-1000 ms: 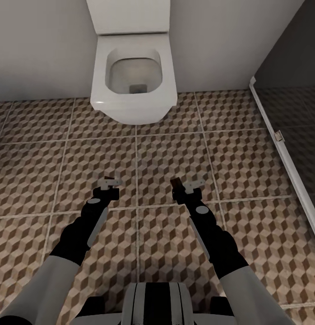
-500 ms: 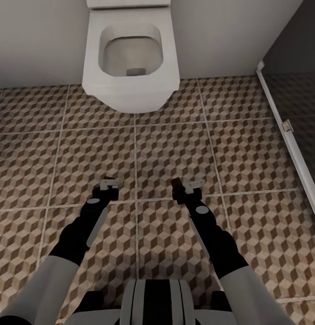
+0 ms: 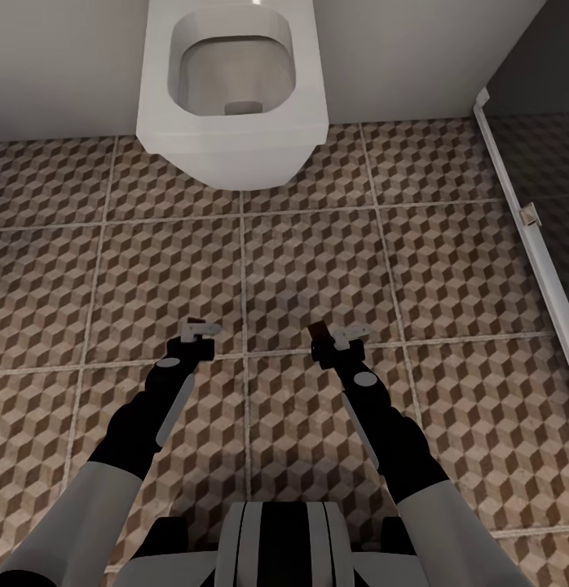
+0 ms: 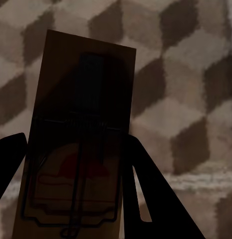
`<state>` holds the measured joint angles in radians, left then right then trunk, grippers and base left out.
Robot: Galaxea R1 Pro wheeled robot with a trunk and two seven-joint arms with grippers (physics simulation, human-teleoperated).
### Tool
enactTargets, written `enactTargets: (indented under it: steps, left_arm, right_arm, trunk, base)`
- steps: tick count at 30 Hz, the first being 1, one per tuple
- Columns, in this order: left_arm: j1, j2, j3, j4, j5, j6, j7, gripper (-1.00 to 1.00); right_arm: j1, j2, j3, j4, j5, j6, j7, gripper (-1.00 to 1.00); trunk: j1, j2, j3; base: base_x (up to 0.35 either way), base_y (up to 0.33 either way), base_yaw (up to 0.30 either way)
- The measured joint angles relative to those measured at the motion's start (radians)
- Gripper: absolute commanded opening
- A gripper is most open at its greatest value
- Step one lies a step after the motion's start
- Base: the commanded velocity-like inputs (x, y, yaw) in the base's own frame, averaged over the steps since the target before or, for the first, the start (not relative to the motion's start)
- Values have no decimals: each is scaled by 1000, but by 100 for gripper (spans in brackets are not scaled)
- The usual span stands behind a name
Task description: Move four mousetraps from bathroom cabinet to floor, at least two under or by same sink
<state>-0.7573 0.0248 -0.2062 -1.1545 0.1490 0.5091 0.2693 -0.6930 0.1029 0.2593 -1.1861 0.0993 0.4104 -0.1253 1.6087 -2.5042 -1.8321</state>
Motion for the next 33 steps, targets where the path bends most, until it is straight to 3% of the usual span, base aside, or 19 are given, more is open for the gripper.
enactTargets:
  steps: [12, 33]
  left_arm:
    - [0, 0, 0, -7, 0, 0, 0, -100]
    - [1, 0, 0, -5, 0, 0, 0, -100]
  right_arm:
    - [0, 1, 1, 0, 0, -1, 0, -100]
    - [0, 0, 2, 0, 0, -2, 0, -100]
  trunk:
    - [0, 0, 0]
    - [0, 0, 0]
  base:
    - [27, 0, 0]
    - [300, 14, 0]
